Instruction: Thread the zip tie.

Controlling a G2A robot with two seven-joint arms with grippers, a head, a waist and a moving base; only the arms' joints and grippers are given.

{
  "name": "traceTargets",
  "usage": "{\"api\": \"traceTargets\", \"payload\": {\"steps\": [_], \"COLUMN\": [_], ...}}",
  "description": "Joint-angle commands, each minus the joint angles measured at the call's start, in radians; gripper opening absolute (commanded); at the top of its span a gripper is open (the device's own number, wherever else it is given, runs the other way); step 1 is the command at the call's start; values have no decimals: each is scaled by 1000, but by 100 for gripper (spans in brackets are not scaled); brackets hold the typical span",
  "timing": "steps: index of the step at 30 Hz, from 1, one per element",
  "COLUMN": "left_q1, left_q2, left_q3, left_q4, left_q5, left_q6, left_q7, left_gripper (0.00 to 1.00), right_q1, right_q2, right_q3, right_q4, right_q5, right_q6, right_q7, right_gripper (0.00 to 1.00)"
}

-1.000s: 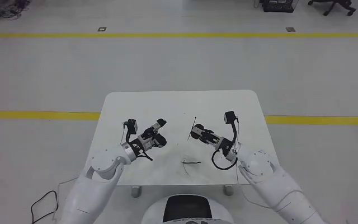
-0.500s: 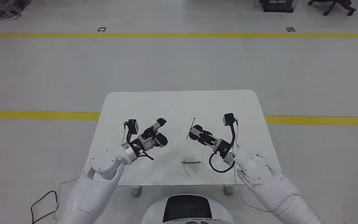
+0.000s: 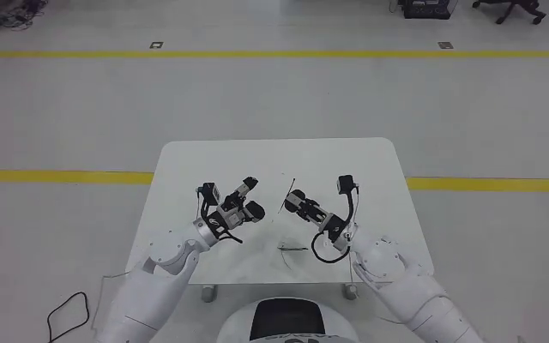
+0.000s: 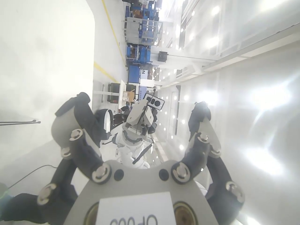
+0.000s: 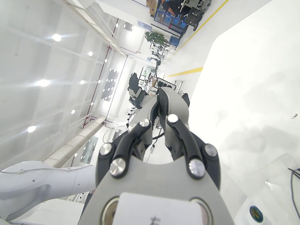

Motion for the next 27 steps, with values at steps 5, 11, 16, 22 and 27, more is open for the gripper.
{"api": "traceTargets", "payload": {"steps": [5, 11, 16, 22, 27], "left_q1": [-5, -23, -24, -24, -23], "left_q2": [-6, -9, -9, -8, -8], "left_q3": [41, 79, 79, 101, 101], "left_q4": [-4, -3, -3, -16, -15], "left_q5": [24, 46, 48, 106, 108], "left_q6": [0, -5, -5, -56, -67], "left_q7": [50, 49, 53, 55, 55], "left_gripper": [100, 100, 100, 100, 100], "right_q1": [-1, 13, 13, 5, 4], "right_q2": [-14, -31, -31, -40, -41], "right_q3": [-21, -46, -46, -42, -42], "right_q4": [4, 17, 17, 23, 23], "right_q5": [-24, -19, -19, -13, -16], "right_q6": [4, 0, 0, 7, 6], "right_q7": [-72, -107, -107, -144, -152], "right_gripper": [0, 0, 0, 0, 0]}}
